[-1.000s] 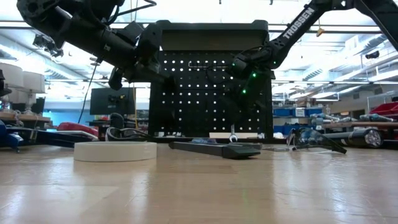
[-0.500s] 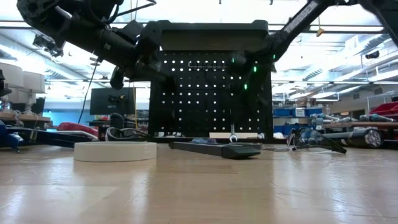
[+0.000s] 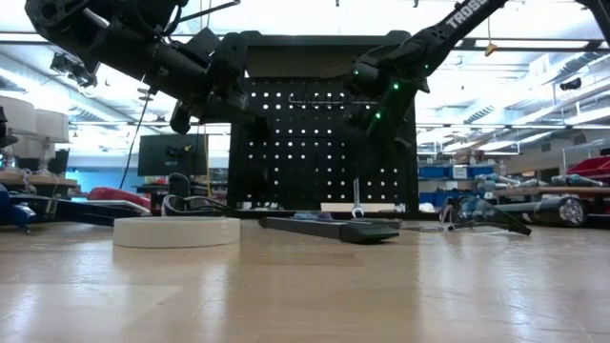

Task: Hang tools onto peg board
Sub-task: Unhang the wrench from the black pegboard

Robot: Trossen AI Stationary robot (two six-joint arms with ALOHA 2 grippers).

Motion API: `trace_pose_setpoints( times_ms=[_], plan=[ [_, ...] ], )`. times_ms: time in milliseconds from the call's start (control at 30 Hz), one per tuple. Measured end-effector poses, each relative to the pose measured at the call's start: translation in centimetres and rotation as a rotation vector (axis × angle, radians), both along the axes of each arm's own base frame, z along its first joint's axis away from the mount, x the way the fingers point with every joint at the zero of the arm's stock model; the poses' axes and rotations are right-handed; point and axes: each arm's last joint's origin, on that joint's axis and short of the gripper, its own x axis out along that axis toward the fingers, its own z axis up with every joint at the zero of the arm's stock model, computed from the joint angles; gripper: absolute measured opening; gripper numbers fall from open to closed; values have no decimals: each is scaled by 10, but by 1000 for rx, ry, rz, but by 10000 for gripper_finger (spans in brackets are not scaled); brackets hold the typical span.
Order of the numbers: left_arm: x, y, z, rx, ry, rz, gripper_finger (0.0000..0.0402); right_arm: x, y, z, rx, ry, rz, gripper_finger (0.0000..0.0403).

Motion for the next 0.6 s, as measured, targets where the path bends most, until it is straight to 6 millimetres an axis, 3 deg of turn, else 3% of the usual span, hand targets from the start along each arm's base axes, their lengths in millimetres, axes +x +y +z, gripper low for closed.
trace_pose_setpoints(
  times_ms=[167, 333, 433, 600],
  plan=[
    [0, 0, 0, -13, -10, 4, 105, 1, 28, -23, 71, 1, 32, 164],
    [0, 0, -1, -15, -5, 5, 105, 9, 69, -25, 44, -111, 124, 164],
    [0, 0, 0, -15, -7, 5, 105, 10, 89, -27, -43, -271, 88, 163],
    [0, 0, 0, -8, -3, 3, 105, 7, 113, -49, -86, -589, 25, 157]
  ],
)
